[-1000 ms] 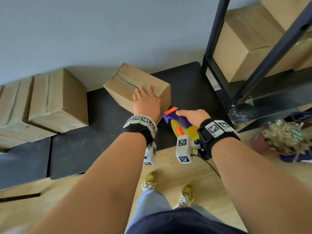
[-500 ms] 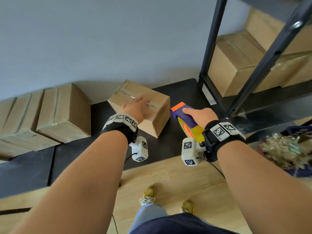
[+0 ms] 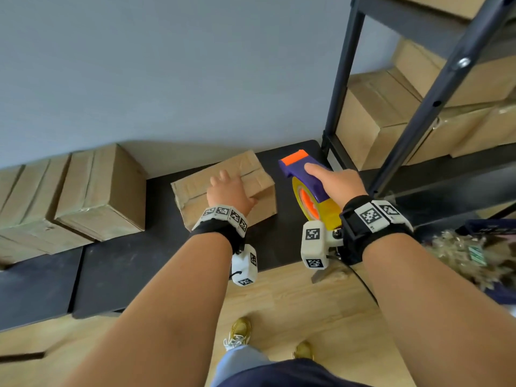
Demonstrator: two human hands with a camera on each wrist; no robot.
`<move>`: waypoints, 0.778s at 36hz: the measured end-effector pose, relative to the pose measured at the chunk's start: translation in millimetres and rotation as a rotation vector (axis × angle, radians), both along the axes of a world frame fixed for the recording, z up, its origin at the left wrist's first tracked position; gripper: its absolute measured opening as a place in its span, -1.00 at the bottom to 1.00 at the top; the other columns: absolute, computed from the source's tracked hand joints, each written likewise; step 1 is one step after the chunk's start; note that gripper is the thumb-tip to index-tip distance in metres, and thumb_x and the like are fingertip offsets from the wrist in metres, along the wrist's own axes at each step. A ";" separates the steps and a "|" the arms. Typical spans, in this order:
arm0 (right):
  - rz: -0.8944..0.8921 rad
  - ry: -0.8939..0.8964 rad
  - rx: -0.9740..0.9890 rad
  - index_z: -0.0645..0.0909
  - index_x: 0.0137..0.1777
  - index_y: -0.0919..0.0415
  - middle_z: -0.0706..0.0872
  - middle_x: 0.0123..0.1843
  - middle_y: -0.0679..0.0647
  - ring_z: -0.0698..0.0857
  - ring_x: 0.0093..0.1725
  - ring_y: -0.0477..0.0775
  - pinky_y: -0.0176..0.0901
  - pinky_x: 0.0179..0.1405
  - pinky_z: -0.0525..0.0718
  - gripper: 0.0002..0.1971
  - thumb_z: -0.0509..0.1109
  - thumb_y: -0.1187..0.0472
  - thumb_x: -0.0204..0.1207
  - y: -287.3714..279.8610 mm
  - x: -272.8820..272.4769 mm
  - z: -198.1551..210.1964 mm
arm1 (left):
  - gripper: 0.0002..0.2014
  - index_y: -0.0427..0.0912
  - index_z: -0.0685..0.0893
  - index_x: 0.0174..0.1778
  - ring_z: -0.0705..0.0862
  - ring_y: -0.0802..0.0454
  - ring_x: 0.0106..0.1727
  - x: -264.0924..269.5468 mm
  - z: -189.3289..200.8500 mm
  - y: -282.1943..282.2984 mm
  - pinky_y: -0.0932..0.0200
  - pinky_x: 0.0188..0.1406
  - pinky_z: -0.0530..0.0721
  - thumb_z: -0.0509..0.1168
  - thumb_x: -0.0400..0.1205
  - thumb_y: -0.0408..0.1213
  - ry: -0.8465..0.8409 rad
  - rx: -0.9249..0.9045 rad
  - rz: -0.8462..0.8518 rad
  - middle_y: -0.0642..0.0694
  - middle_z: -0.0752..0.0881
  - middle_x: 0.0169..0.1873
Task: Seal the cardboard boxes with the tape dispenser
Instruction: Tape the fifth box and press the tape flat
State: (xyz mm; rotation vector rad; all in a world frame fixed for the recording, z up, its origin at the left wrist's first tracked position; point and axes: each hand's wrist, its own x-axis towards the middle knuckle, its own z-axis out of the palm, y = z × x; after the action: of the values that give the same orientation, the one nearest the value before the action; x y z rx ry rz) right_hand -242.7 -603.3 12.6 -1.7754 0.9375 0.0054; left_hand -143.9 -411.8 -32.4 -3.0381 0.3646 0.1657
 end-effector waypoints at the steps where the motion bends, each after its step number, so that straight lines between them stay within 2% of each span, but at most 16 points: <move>1: 0.010 -0.008 0.000 0.61 0.25 0.25 0.72 0.11 0.14 0.70 0.11 0.14 -0.06 0.09 0.61 -0.35 0.47 -0.30 0.41 -1.4 -0.3 1.0 | -0.33 -0.03 0.42 0.45 0.44 -0.21 0.31 -0.5 -0.7 -2.8 0.02 -0.09 0.56 0.33 0.50 0.24 -0.003 -0.010 0.013 -0.16 0.42 0.30; 4: 0.045 -0.045 0.002 0.68 0.03 0.25 0.78 0.02 0.16 0.73 0.01 0.12 -0.06 0.02 0.61 -0.43 0.48 -0.31 0.40 -4.3 -0.6 0.8 | -0.33 -0.07 0.44 0.43 0.46 -0.18 0.30 1.1 -0.9 -10.1 0.02 -0.06 0.56 0.33 0.50 0.26 0.004 -0.012 0.038 -0.17 0.44 0.29; 7: 0.092 -0.068 0.000 0.73 -0.07 0.30 0.80 -0.08 0.19 0.75 -0.04 0.13 -0.06 -0.02 0.61 -0.43 0.48 -0.31 0.41 -5.3 -2.3 1.2 | -0.33 -0.06 0.45 0.43 0.44 -0.22 0.36 7.4 6.7 -13.3 -0.07 0.19 0.54 0.27 0.52 0.31 0.039 -0.087 0.048 -0.22 0.43 0.36; 8: 0.105 -0.074 0.002 0.74 -0.07 0.31 0.81 -0.09 0.21 0.75 -0.05 0.13 -0.06 -0.04 0.60 -0.42 0.48 -0.30 0.41 -6.0 -2.5 1.8 | -0.38 -0.06 0.43 0.46 0.43 -0.24 0.39 11.5 10.8 -14.3 -0.10 0.27 0.53 0.24 0.59 0.23 0.050 -0.122 0.024 -0.24 0.43 0.39; 9: 0.118 -0.081 0.003 0.75 -0.07 0.33 0.81 -0.08 0.22 0.75 -0.05 0.14 -0.05 -0.04 0.60 -0.41 0.48 -0.30 0.41 -6.5 -2.7 2.4 | -0.48 -0.08 0.40 0.49 0.44 -0.26 0.40 15.9 14.7 -15.7 -0.12 0.30 0.54 0.23 0.66 0.06 0.080 -0.187 -0.017 -0.24 0.44 0.41; 10: 0.130 -0.086 0.004 0.76 -0.07 0.34 0.82 -0.08 0.23 0.76 -0.05 0.16 -0.03 -0.02 0.62 -0.40 0.48 -0.30 0.41 -6.8 -2.3 3.6 | -0.57 -0.12 0.38 0.50 0.50 -0.25 0.35 21.1 18.7 -17.9 -0.12 0.27 0.58 0.20 0.70 -0.15 0.137 -0.311 -0.012 -0.25 0.49 0.38; 11: 0.143 -0.092 0.003 0.77 -0.07 0.34 0.82 -0.08 0.24 0.76 -0.04 0.17 -0.01 -0.01 0.63 -0.40 0.48 -0.30 0.40 -7.4 -1.7 4.6 | -0.63 -0.20 0.41 0.46 0.59 -0.22 0.24 26.4 21.6 -19.9 -0.11 0.21 0.63 0.15 0.72 -0.27 0.194 -0.466 0.034 -0.26 0.57 0.29; 12: 0.155 -0.096 0.000 0.77 -0.10 0.33 0.82 -0.08 0.24 0.76 -0.05 0.18 -0.01 -0.02 0.62 -0.40 0.48 -0.31 0.40 -7.7 -0.8 5.5 | -0.69 -0.29 0.51 0.35 0.66 -0.18 0.08 29.1 28.1 -21.5 -0.11 0.15 0.64 0.11 0.74 -0.25 0.288 -0.666 0.122 -0.25 0.65 0.16; 14: 0.171 -0.104 -0.002 0.75 -0.17 0.30 0.82 -0.08 0.25 0.75 -0.11 0.18 -0.05 -0.10 0.57 -0.43 0.49 -0.31 0.39 -8.0 0.8 7.8 | -0.54 -0.33 0.68 -0.02 0.67 -0.12 -0.16 28.8 37.2 -26.3 -0.08 0.06 0.65 0.05 0.76 -0.01 0.489 -1.032 0.315 -0.23 0.71 -0.08; 15: 0.175 -0.108 0.006 0.76 -0.17 0.30 0.82 -0.08 0.26 0.73 -0.14 0.16 -0.06 -0.12 0.56 -0.43 0.50 -0.30 0.38 -8.1 1.2 9.2 | -0.48 -0.30 0.69 -0.14 0.68 -0.11 -0.19 29.8 39.6 -28.7 -0.03 0.00 0.65 0.03 0.76 0.06 0.584 -1.147 0.407 -0.22 0.73 -0.13; 16: 0.179 -0.113 0.018 0.76 -0.13 0.34 0.83 -0.08 0.27 0.74 -0.15 0.16 -0.06 -0.12 0.56 -0.40 0.51 -0.30 0.37 -8.0 1.3 10.8 | -0.46 -0.30 0.70 -0.16 0.70 -0.12 -0.17 28.7 43.5 -29.9 0.01 -0.06 0.65 0.03 0.75 0.09 0.666 -1.205 0.442 -0.22 0.75 -0.15; 19: 0.217 -0.114 0.040 0.78 -0.06 0.35 0.84 -0.08 0.25 0.77 -0.12 0.16 -0.07 -0.10 0.59 -0.40 0.52 -0.29 0.38 -7.3 1.8 15.4 | -0.51 -0.31 0.70 -0.03 0.75 -0.16 -0.06 25.4 51.7 -30.4 0.05 -0.13 0.67 0.10 0.73 0.08 0.770 -1.305 0.440 -0.22 0.80 -0.05; 23: 0.278 -0.096 -0.002 0.74 -0.15 0.18 0.83 -0.11 0.15 0.78 -0.08 0.12 -0.10 -0.06 0.61 -0.51 0.48 -0.30 0.41 -6.0 0.4 19.4 | -0.70 -0.22 0.69 -0.15 0.72 -0.14 -0.01 25.6 53.8 -28.1 0.03 0.00 0.70 0.28 0.68 -0.04 0.735 -1.404 0.438 -0.18 0.77 -0.11; 26: 0.293 -0.098 -0.002 0.75 -0.11 0.21 0.83 -0.10 0.17 0.78 -0.06 0.14 -0.09 -0.05 0.61 -0.48 0.47 -0.31 0.42 -5.7 -1.3 21.2 | -0.72 -0.19 0.71 -0.14 0.71 -0.11 0.00 25.4 54.9 -25.5 0.06 0.04 0.69 0.34 0.63 -0.02 0.764 -1.412 0.453 -0.16 0.77 -0.08; 28: 0.302 -0.099 -0.003 0.76 -0.07 0.24 0.83 -0.09 0.18 0.78 -0.08 0.14 -0.10 -0.06 0.61 -0.45 0.46 -0.32 0.42 -5.6 -1.9 22.0 | -0.70 -0.17 0.68 -0.18 0.70 -0.08 -0.08 24.6 56.8 -24.4 0.09 -0.03 0.67 0.33 0.63 0.02 0.801 -1.394 0.455 -0.13 0.76 -0.15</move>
State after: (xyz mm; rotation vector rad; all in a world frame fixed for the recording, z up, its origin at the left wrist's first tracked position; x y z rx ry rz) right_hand -244.6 -608.9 34.5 -1.8868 0.5926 0.1082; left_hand -119.4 -436.2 24.4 -4.0896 -0.4305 1.9032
